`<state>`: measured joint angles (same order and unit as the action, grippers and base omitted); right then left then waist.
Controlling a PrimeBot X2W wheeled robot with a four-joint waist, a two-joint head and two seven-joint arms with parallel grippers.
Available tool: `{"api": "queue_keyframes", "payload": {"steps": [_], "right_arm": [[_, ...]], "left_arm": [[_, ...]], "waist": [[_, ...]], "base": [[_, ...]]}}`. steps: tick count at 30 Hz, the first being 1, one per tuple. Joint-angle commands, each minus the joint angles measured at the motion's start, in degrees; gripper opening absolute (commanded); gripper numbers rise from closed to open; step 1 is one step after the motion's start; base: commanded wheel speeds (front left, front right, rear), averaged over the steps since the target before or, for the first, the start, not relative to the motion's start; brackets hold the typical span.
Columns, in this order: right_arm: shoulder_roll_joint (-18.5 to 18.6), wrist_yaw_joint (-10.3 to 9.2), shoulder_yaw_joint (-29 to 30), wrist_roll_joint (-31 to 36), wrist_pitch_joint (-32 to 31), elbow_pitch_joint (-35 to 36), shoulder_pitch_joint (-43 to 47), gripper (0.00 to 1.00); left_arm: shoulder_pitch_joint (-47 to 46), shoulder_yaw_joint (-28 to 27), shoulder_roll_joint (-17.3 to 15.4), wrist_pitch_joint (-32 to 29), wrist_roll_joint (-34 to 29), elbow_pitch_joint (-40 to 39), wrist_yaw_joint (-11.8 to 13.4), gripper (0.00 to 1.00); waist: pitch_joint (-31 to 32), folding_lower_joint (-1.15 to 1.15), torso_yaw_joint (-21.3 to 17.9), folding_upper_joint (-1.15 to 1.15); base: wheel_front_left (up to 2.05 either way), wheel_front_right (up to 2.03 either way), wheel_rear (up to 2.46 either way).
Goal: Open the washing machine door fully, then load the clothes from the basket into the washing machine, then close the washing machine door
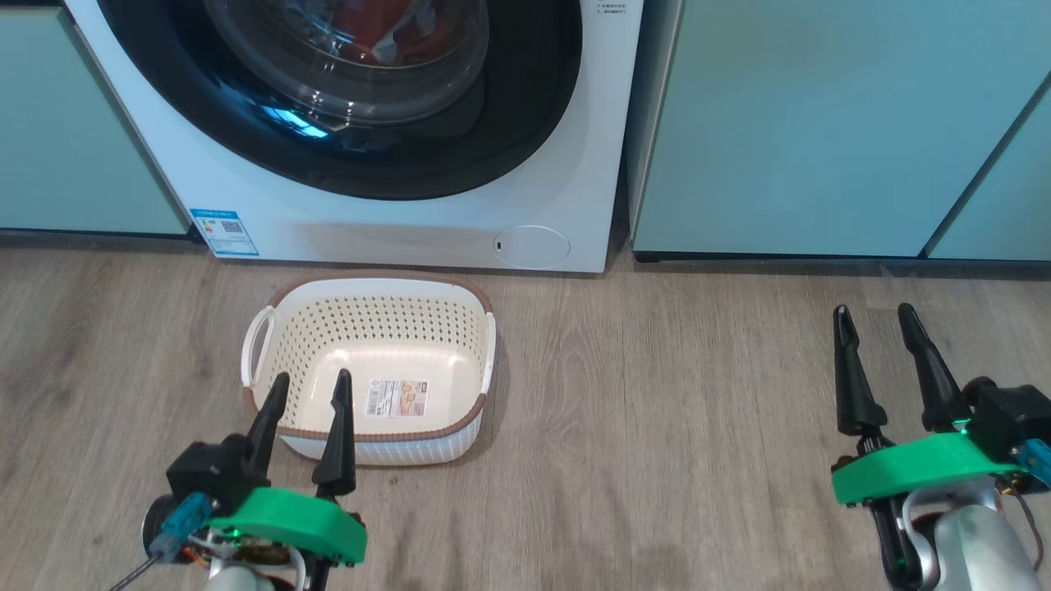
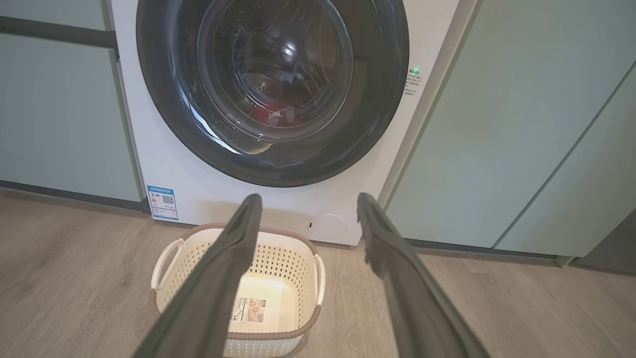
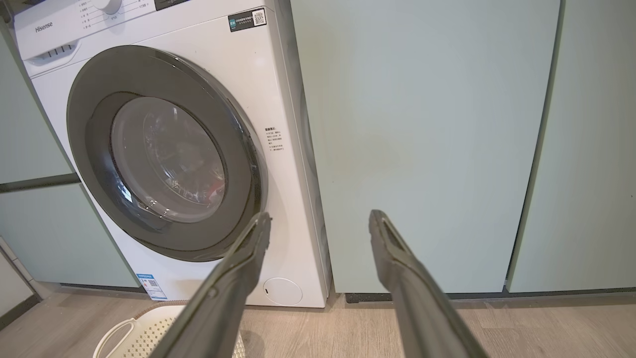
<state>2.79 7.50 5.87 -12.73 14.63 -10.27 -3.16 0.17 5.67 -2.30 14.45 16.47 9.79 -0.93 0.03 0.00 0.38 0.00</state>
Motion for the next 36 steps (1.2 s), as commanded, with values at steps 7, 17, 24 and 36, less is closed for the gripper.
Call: {"api": "queue_keyframes", "payload": {"steps": [7,17,24,36], "right_arm": [[0.09,-0.01,-1.43,0.33,0.37,1.80,-1.48,1.00],[0.09,-0.01,-1.79,0.31,0.37,1.57,-1.41,1.00],[0.09,-0.01,-1.94,0.26,0.37,1.50,-1.58,1.00],[-0.09,0.01,-0.48,-3.47,-1.11,-4.86,1.63,0.00]], "left_arm": [[-1.26,-1.69,-0.58,0.55,0.58,-1.82,-0.60,1.00],[-1.23,-1.91,-0.58,0.55,0.95,-1.41,-0.96,1.00],[-1.29,-2.09,-0.58,0.55,1.23,-1.26,-1.28,1.00],[1.28,-0.59,0.18,-1.28,4.51,4.90,-1.43,0.00]], "waist": [[0.31,0.00,-0.13,0.00],[0.13,0.00,-0.04,0.00],[0.00,0.00,-0.08,0.00],[-0.01,0.00,-0.09,0.00]], "base": [[0.00,0.00,0.00],[0.00,0.00,0.00],[0.00,0.00,0.00],[0.00,0.00,0.00]]}}
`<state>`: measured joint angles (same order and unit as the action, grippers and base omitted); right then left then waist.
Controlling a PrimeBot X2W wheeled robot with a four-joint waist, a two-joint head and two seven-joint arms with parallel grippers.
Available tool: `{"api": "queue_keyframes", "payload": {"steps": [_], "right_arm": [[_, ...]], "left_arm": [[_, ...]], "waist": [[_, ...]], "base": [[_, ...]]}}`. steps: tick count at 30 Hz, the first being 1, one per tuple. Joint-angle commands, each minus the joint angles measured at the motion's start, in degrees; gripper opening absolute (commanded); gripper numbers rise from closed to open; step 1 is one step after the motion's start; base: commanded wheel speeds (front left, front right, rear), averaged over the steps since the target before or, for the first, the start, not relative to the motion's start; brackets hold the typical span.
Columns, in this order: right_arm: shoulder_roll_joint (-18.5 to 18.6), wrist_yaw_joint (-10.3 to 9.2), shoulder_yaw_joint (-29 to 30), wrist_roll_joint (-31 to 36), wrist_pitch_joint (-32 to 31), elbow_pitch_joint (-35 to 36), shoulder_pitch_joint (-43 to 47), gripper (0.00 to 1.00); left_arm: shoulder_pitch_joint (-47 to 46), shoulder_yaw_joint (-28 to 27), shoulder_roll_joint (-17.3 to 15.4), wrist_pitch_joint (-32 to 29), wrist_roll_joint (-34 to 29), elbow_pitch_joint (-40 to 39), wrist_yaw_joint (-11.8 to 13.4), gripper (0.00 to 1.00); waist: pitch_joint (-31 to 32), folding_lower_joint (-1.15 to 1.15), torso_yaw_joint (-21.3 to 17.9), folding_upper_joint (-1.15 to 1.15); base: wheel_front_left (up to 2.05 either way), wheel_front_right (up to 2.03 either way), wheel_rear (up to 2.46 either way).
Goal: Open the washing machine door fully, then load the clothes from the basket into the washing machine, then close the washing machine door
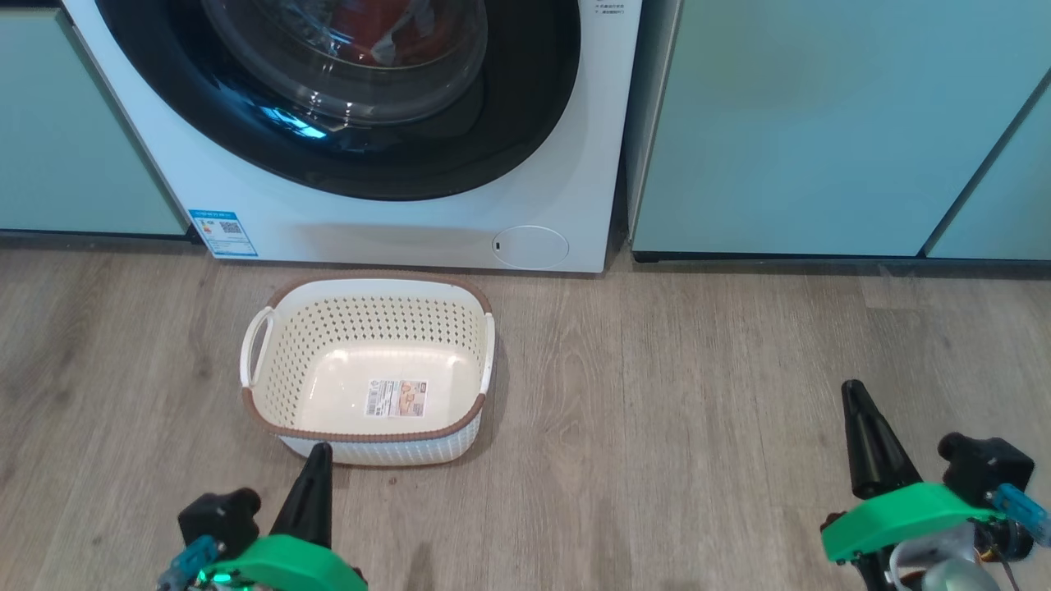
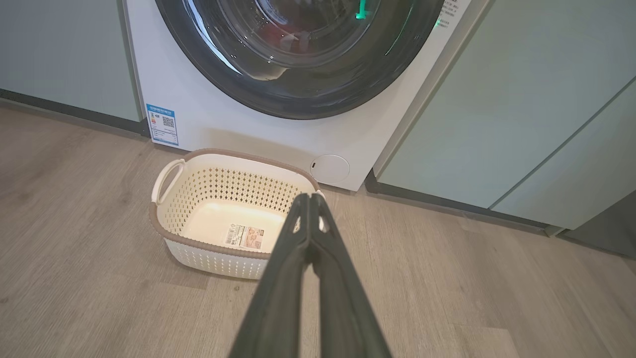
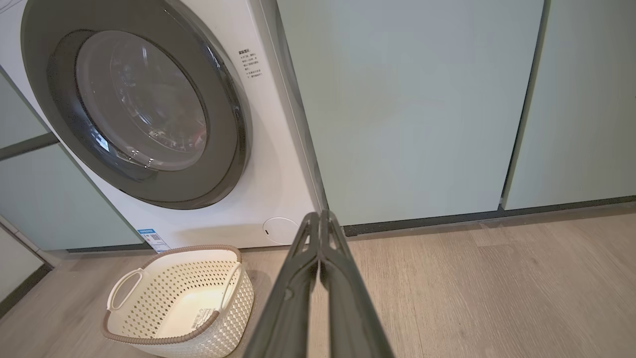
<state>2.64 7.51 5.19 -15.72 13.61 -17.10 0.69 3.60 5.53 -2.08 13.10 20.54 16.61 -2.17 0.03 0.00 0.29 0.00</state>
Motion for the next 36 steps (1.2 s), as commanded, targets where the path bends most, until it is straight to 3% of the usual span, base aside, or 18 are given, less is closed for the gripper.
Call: {"api": "queue_keyframes", "payload": {"steps": [1,36], "right_arm": [[0.05,0.00,0.20,-1.12,-0.25,1.99,-2.25,0.00],[0.11,-0.01,0.48,-24.02,-6.22,2.41,-3.58,0.00]], "left_arm": [[-2.21,-0.55,-0.04,-0.09,1.04,-1.92,-0.23,0.00],[-4.50,-4.03,-0.27,-6.00,22.50,-2.13,-1.77,0.00]], "waist": [[0.00,0.00,0.00,0.00],[-0.06,0.00,-0.09,0.00]], "base": [[0.00,0.00,0.00],[0.00,0.00,0.00]]}}
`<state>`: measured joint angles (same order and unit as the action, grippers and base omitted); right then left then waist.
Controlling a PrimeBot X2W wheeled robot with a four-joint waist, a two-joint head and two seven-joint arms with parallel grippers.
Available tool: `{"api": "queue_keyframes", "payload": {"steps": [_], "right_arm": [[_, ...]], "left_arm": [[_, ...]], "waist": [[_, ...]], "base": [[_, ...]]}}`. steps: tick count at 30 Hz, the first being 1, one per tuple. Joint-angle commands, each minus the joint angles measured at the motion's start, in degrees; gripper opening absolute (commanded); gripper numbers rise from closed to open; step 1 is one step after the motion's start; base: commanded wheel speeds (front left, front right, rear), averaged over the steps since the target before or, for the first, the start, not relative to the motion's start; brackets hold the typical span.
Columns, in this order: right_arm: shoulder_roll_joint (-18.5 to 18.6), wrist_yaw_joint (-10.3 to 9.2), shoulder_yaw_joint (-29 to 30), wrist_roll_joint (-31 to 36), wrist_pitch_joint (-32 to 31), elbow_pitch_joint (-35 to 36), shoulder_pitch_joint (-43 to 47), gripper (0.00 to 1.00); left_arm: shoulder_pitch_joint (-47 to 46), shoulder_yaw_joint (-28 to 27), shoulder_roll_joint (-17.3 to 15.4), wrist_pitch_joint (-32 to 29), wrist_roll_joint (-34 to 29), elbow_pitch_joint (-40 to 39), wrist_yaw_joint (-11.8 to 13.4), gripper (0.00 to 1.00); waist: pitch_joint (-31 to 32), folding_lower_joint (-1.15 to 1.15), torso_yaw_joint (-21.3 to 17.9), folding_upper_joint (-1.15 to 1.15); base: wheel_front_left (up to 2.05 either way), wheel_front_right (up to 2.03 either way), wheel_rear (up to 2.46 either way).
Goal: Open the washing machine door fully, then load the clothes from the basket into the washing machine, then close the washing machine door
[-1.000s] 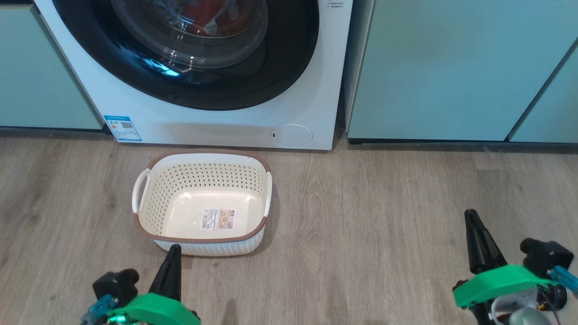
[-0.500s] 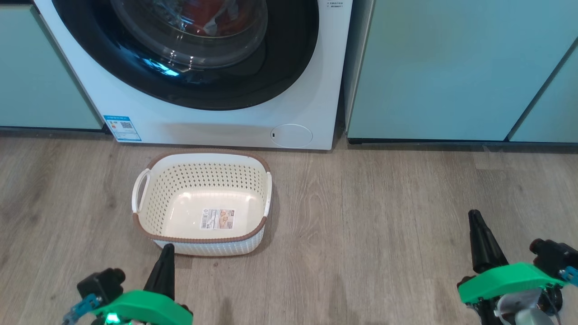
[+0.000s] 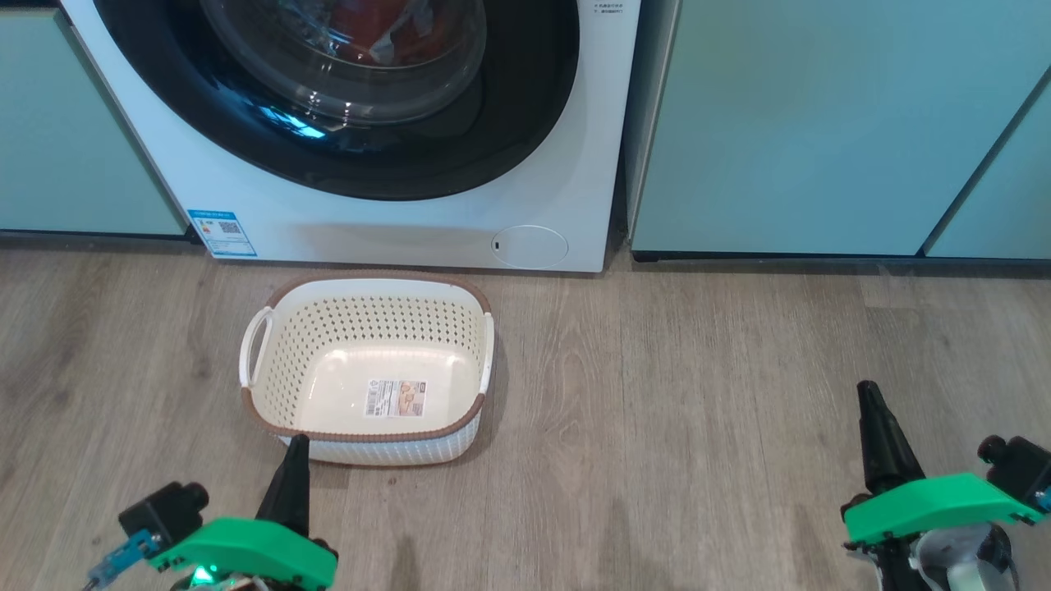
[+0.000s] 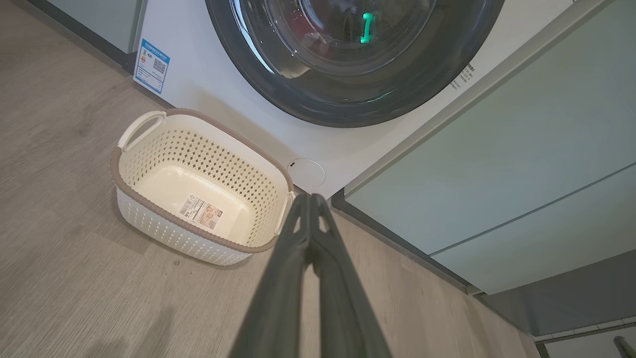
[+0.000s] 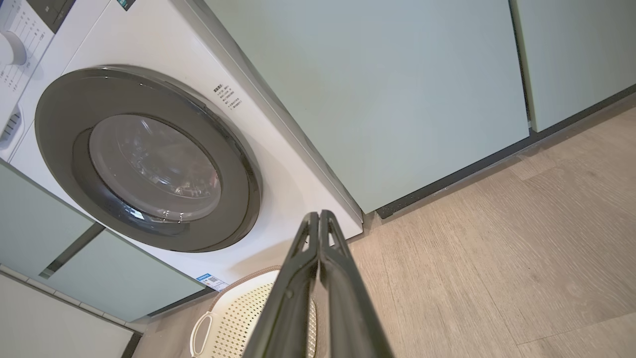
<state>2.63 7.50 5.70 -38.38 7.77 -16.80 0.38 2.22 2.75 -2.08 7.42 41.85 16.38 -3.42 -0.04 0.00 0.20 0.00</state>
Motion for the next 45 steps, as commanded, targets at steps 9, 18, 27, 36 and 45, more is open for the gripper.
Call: {"api": "queue_keyframes", "payload": {"steps": [9,18,27,36,45], "right_arm": [[0.13,0.00,0.06,-6.45,-1.73,2.18,-3.59,0.00],[0.15,0.00,0.15,-12.17,-3.25,2.25,-3.95,0.00],[0.16,0.00,0.24,-17.90,-4.76,2.32,-4.31,0.00],[0.17,0.00,0.34,-23.61,-6.27,2.39,-4.66,0.00],[0.19,0.00,0.43,-29.33,-7.79,2.47,-5.02,0.00]], "left_arm": [[-3.63,-2.02,-0.32,-1.64,5.95,-1.94,-0.87,0.00],[-4.21,-2.90,-0.38,-3.12,11.32,-1.98,-1.25,0.00],[-4.79,-3.77,-0.44,-4.60,16.69,-2.03,-1.64,0.00],[-5.37,-4.65,-0.49,-6.08,22.04,-2.07,-2.03,0.00],[-5.95,-5.52,-0.55,-7.57,27.40,-2.12,-2.41,0.00]], "waist": [[-0.01,0.00,-0.02,0.00],[-0.03,0.00,-0.04,0.00],[-0.04,0.00,-0.06,0.00],[-0.06,0.00,-0.09,0.00],[-0.07,0.00,-0.11,0.00]], "base": [[0.00,0.00,0.00],[0.00,0.00,0.00],[0.00,0.00,0.00],[0.00,0.00,0.00],[0.00,0.00,0.00]]}}
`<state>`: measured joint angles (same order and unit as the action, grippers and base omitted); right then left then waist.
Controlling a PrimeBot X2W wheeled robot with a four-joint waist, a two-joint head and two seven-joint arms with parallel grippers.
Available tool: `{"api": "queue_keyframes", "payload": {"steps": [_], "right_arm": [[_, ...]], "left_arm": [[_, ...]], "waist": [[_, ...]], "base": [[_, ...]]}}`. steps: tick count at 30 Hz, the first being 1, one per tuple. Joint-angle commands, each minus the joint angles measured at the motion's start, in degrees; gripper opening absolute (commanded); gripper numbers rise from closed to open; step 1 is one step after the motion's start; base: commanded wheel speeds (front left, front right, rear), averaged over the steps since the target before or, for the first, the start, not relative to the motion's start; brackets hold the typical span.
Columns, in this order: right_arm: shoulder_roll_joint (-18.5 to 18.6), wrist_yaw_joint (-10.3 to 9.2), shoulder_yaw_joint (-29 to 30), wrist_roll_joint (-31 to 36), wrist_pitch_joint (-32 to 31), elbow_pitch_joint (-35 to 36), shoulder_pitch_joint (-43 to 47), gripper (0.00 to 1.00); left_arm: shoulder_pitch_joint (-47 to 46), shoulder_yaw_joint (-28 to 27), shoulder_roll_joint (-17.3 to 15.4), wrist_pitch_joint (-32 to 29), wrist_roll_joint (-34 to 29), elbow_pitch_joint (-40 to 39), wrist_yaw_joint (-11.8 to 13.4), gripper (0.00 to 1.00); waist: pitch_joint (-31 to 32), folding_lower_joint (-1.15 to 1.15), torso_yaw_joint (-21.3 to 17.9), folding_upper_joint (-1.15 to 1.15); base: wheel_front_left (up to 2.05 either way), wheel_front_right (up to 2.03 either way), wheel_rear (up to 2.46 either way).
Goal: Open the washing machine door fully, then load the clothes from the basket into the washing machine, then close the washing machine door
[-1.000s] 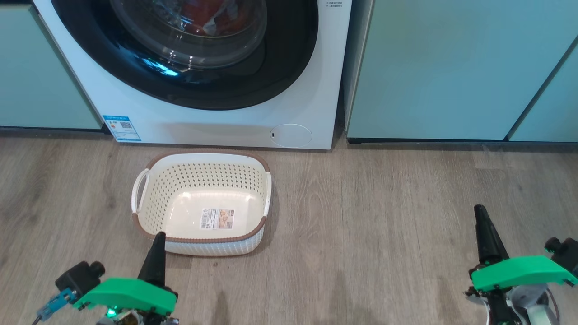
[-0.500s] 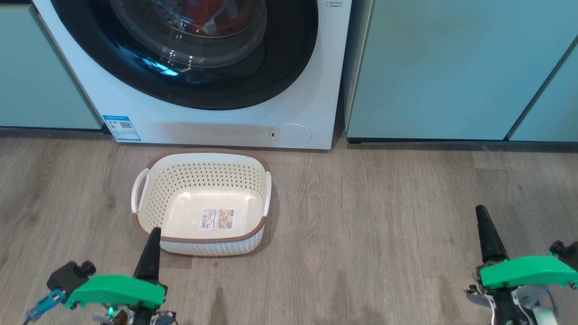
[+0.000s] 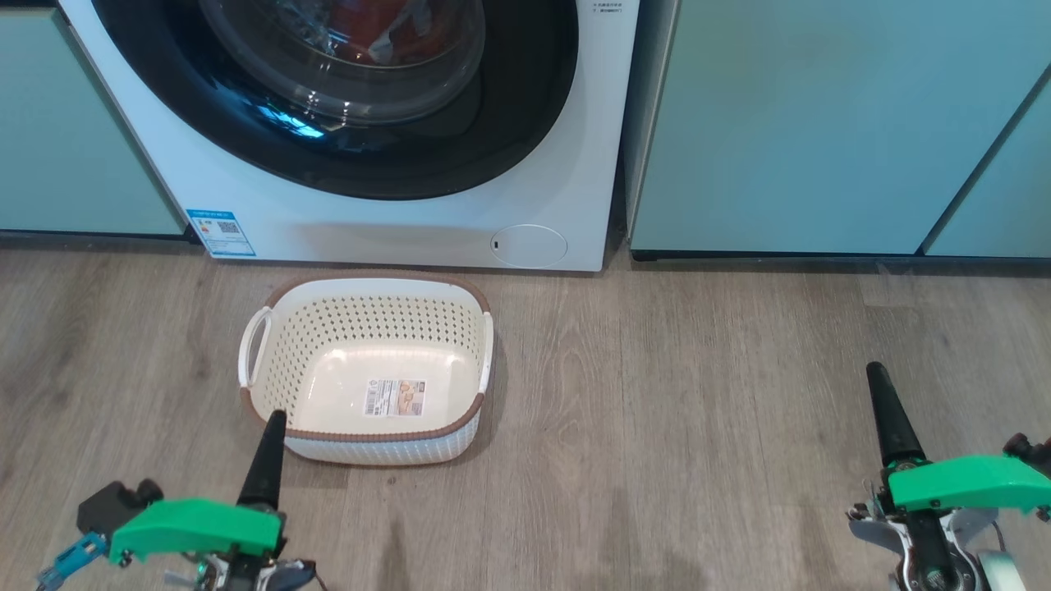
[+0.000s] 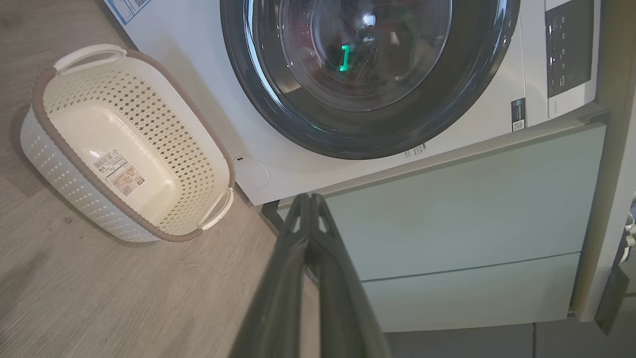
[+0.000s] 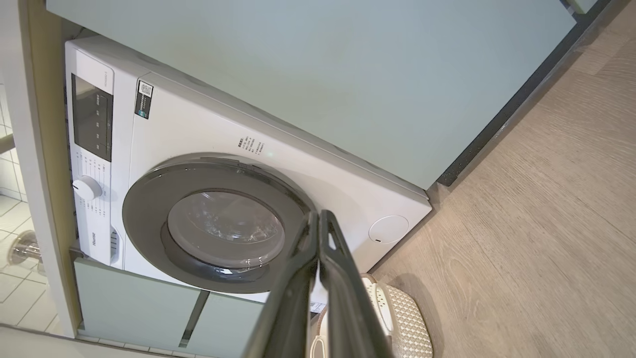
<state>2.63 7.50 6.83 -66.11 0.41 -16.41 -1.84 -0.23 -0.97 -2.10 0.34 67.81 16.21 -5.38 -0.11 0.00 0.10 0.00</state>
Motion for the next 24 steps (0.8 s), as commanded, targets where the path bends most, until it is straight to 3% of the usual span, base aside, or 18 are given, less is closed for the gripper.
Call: {"api": "queue_keyframes", "payload": {"steps": [1,24], "right_arm": [[0.19,0.00,-0.69,-2.24,-0.59,2.08,-2.85,0.00],[0.22,-0.01,-0.47,-16.21,-4.29,2.26,-3.73,0.00]], "left_arm": [[-3.55,-1.89,-0.53,-0.64,2.04,-1.96,-0.50,0.00],[-4.97,-4.03,-0.67,-4.26,15.14,-2.07,-1.44,0.00]], "waist": [[0.00,0.00,0.00,0.00],[-0.04,0.00,-0.06,0.00]], "base": [[0.00,0.00,0.00],[0.00,0.00,0.00]]}}
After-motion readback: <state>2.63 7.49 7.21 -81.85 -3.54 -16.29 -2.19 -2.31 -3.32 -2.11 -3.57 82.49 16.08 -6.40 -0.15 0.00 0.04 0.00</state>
